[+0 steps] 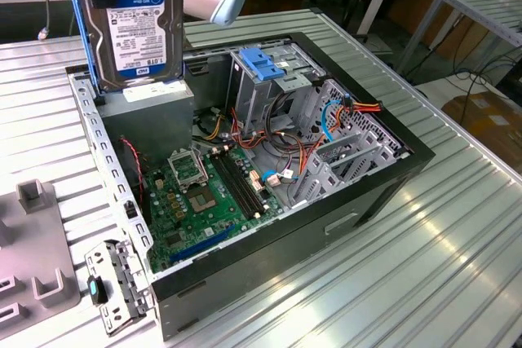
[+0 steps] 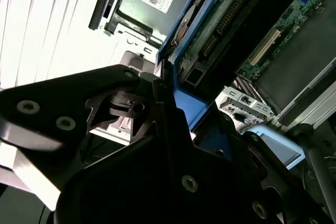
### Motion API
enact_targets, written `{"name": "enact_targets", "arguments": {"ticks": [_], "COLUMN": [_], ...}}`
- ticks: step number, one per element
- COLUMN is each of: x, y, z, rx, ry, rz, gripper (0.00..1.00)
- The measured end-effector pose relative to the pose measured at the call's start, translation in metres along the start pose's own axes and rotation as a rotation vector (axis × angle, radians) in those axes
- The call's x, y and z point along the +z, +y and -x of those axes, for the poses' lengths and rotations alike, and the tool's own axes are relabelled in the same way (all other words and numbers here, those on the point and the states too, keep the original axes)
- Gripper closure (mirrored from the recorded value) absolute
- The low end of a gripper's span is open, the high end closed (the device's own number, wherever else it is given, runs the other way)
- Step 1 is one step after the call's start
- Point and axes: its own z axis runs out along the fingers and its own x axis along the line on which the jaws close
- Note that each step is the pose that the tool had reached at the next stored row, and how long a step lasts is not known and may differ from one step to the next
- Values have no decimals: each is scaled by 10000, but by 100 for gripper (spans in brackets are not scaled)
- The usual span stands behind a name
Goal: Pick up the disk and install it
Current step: 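Pick up the disk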
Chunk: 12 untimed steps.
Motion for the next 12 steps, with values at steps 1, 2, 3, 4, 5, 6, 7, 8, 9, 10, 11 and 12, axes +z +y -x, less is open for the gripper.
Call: {"name": "enact_targets", "arguments": {"ticks": [1,2,3,4,5,6,7,8,9,10,11,12], "x": [0,0,1,1,2,2,2,3,3,4,4,4], "y": [-18,-38,-52,-85,-101,-117,-145,-167,-188,-211,-226,-246], "z": [1,1,2,3,4,4,5,6,7,8,8,9], "rx": [0,0,0,-1,0,0,0,0,0,0,0,0], "ry": [0,0,0,0,0,0,0,0,0,0,0,0], "rz": [0,0,0,0,0,0,1,0,0,0,0,0], "gripper": [63,63,63,63,63,63,63,63,63,63,63,63]}}
